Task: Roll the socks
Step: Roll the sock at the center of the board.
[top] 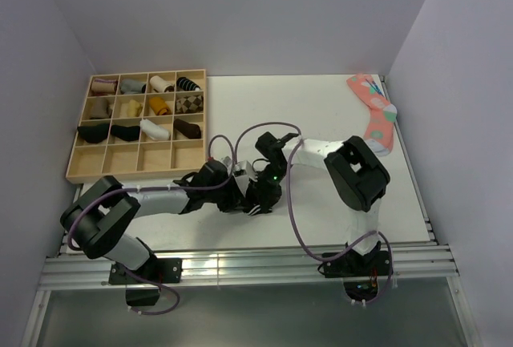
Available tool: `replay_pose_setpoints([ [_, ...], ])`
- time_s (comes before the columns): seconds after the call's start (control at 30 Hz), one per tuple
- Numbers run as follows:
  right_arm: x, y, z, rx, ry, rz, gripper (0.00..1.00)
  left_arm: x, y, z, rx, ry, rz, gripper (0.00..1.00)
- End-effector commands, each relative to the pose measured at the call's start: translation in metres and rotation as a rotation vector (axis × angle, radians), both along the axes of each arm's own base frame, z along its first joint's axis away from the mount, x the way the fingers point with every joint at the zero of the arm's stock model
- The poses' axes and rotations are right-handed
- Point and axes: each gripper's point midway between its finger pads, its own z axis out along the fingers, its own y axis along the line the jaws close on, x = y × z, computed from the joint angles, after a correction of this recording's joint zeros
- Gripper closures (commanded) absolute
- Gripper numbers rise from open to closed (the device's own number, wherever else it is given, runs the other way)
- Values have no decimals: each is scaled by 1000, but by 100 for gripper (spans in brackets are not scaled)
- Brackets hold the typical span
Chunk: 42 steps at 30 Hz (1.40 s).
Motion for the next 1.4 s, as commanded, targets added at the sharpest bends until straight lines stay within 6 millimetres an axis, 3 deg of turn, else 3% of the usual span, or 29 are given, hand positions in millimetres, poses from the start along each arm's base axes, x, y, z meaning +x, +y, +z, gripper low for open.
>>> replay_pose_setpoints([
  [0.0,-5,-5,9,-23,157,-48,84,3,-8,7,-1,-88,27,84],
  [0.17,-10,-8,12,-36,276,-59,84,13,-8,22,3,-239,41,69],
  [0.4,-14,-11,7,-55,359,-64,84,24,1,42,-15,-450,101,60],
  [0.6,-11,-11,8,-80,407,-62,83,25,9,42,11,-611,125,58],
  [1.0,-12,-19,3,-114,509,-62,82,-1,-12,62,-129,-846,-4,56],
  [1.37,-9,-20,1,-127,540,-67,82,-16,-34,44,-117,-893,-191,55],
])
